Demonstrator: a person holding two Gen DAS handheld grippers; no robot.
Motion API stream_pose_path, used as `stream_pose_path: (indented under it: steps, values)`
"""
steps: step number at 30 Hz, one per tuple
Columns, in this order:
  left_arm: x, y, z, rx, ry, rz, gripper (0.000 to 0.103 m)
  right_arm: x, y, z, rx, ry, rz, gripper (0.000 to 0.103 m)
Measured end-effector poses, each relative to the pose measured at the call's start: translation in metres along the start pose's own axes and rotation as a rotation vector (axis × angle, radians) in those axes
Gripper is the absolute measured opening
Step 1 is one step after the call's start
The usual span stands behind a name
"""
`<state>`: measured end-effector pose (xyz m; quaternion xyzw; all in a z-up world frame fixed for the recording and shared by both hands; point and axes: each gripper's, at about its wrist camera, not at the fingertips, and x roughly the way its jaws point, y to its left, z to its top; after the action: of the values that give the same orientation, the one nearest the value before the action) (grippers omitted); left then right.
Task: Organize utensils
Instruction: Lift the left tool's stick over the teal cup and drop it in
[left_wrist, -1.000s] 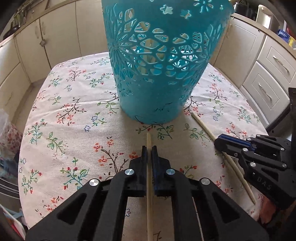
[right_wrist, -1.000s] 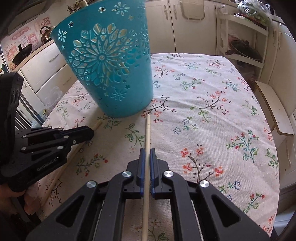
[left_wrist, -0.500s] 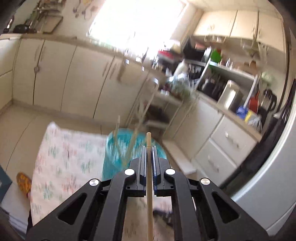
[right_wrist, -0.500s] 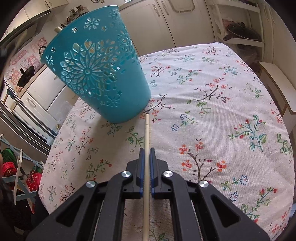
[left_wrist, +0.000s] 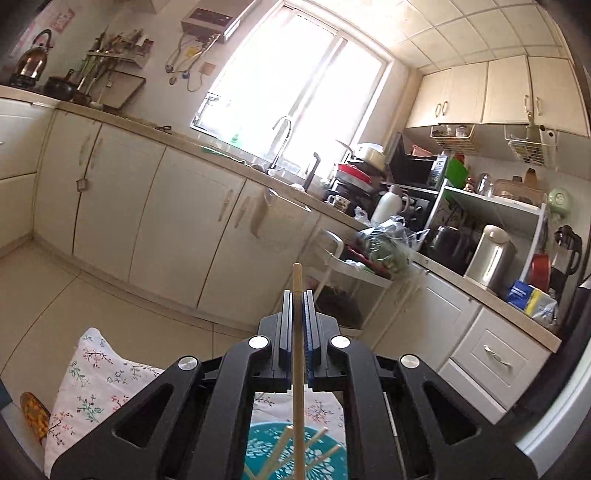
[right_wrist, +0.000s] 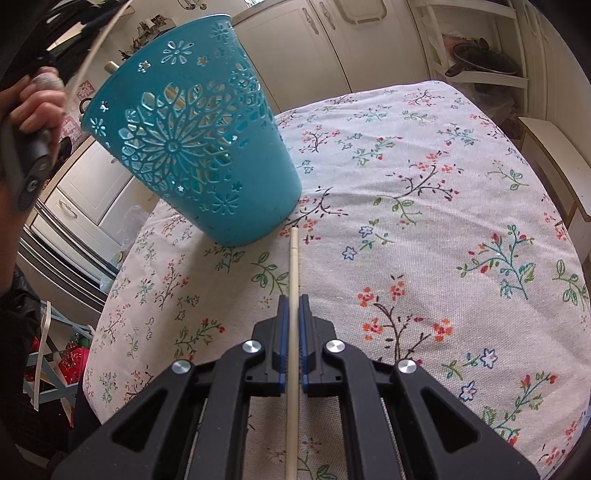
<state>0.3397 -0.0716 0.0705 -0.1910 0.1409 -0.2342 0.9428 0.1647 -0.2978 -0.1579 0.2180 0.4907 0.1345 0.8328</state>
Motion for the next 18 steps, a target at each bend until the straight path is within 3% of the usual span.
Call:
stream_pose_path:
  steps: [7,15,17,18]
  values:
    - [0.008,0.006,-0.019,0.038,0.03,0.028,0.005,0.0,0.0,0.0,0.002,0.001,0.004,0.005]
    - [0.002,-0.001,-0.049,0.154,0.162,0.053,0.006,-0.001,0.001,0.0,0.0,0.002,0.007,0.008]
    - [-0.009,0.0,-0.052,0.163,0.174,0.058,0.01,-0.001,0.003,-0.001,-0.011,0.003,0.016,0.014]
    - [-0.02,0.002,-0.052,0.163,0.168,0.067,0.018,-0.001,0.005,-0.001,-0.019,0.003,0.014,0.015]
